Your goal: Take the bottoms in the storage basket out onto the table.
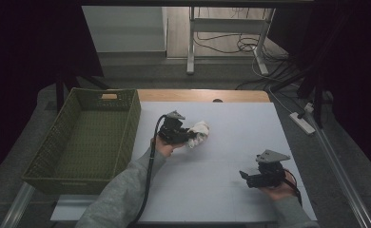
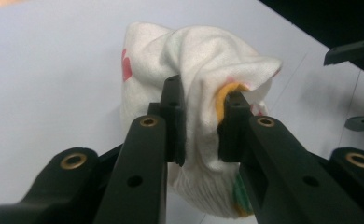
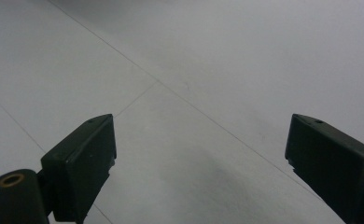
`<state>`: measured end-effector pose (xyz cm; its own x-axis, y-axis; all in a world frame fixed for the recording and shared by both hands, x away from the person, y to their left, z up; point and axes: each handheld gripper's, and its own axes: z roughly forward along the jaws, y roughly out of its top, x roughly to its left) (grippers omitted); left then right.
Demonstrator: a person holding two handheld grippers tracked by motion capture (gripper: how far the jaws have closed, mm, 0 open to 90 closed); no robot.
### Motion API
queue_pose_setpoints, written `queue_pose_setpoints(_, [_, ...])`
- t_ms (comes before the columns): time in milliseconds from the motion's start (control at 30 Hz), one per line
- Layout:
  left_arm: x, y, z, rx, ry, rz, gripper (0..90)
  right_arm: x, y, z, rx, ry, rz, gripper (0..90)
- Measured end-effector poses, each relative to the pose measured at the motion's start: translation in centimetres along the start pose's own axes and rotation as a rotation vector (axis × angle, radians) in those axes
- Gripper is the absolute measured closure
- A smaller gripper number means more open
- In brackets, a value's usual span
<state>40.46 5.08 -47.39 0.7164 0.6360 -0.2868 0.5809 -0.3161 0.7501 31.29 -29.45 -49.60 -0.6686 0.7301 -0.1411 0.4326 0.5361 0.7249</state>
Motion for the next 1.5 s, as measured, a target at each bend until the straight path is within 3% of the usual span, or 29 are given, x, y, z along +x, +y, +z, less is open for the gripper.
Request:
queue_pose_setpoints(367, [0.2,-0.9,1.7,0.045,-0.007,-0.012,75.6,0.0,0.0,0.0,-0.001,0.001,0.002,9.0])
queue_pose_setpoints(700, [-0.5,-1.9,3.2,0.097,-0.003,0.032,75.0,0.0,0.0,0.0,0.001,0.002,0.001,9.0])
queue_pose_setpoints(1000, [-0.4,-2.0,3.3,0.097,-0.011,0.030,73.4,0.0,0.0,0.0,0.001,0.002,0.002,9.0])
queue_pose_setpoints(1067, [-0.5,-1.9,3.1,0.084,-0.002,0.043,68.4,0.0,0.0,0.0,0.001,0.002,0.002,9.0])
queue_pose_setpoints(1267, [-1.1,-1.7,2.6,0.075,0.023,0.080,38.1,0.0,0.0,0.0,0.004,0.003,0.000,9.0])
queue_pose_setpoints(1500, [-1.5,-1.6,2.0,0.058,0.012,0.083,27.5,0.0,0.0,0.0,0.001,0.005,0.000,9.0])
